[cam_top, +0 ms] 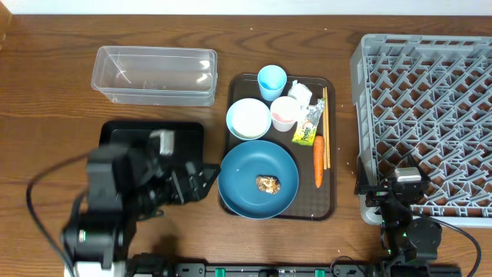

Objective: Sort waste into correct bins and load items into the dishwasher rack
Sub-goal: 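Move the left gripper over the blue plate's near rim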

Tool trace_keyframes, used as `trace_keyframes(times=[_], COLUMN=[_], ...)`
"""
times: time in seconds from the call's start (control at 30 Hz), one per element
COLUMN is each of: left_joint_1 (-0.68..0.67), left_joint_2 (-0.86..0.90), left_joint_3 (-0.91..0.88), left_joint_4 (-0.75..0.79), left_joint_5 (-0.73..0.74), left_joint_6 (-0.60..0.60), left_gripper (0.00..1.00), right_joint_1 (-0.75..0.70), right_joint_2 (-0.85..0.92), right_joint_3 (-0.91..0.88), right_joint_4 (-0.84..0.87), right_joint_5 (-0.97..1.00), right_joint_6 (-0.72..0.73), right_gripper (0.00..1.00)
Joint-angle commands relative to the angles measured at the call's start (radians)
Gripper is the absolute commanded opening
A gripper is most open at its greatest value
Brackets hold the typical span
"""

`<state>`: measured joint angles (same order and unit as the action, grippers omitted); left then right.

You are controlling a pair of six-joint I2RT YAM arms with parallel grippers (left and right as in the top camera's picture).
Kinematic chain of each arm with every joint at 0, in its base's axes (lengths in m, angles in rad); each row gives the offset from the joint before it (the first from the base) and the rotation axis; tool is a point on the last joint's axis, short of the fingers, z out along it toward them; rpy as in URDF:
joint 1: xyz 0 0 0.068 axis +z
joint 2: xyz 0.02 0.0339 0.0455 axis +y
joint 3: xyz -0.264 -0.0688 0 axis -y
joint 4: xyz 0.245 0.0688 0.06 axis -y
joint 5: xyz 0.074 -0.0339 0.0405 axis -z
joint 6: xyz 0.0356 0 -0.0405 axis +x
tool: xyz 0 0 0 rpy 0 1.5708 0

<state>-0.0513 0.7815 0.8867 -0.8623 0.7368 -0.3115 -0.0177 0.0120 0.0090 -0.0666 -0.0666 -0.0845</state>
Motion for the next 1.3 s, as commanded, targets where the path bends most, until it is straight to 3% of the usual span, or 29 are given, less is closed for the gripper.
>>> trace_keyframes(times=[0.0,0.3,0.47,0.67,0.8,1.17,1.27], left_joint_1=[-0.121,-0.533,-0.642,-0.707,-0.754,-0.852,-0.863], left_joint_2=[0.140,0.354,0.396,0.434,0.507,0.748,0.785], left_joint_3=[0.140,0.259,0.258,0.258,0.258,0.258,0.258], left_joint_4=[-0.059,-0.037,0.058,0.137,0.138,0.133,0.123], left_joint_5=[-0.145,-0.521,-0.508,-0.483,-0.494,-0.520,-0.557], left_joint_6=[0.086,-0.024,-0.028,-0.161,-0.269,-0.279,-0.331], left_gripper=[0.98,0.98,0.98,0.98,0.98,0.98,0.98], right_joint_1=[-0.008,-0.008,-0.008,-0.008,-0.008,-0.008,-0.008], right_joint_2=[-0.005,-0.005,-0.005,-0.005,-0.005,-0.005,-0.005], right_joint_3=[-0.004,-0.004,-0.004,-0.004,-0.004,-0.004,-0.004], right_joint_4=[-0.001,-0.001,-0.001,-0.001,-0.001,-0.001,-0.001], right_joint_5=[0.007,0.007,0.007,0.007,0.007,0.007,0.007], right_joint_6=[0.009,0.009,0.009,0.009,0.009,0.009,0.009], right_gripper=[0.99,0.99,0.99,0.99,0.99,0.99,0.99])
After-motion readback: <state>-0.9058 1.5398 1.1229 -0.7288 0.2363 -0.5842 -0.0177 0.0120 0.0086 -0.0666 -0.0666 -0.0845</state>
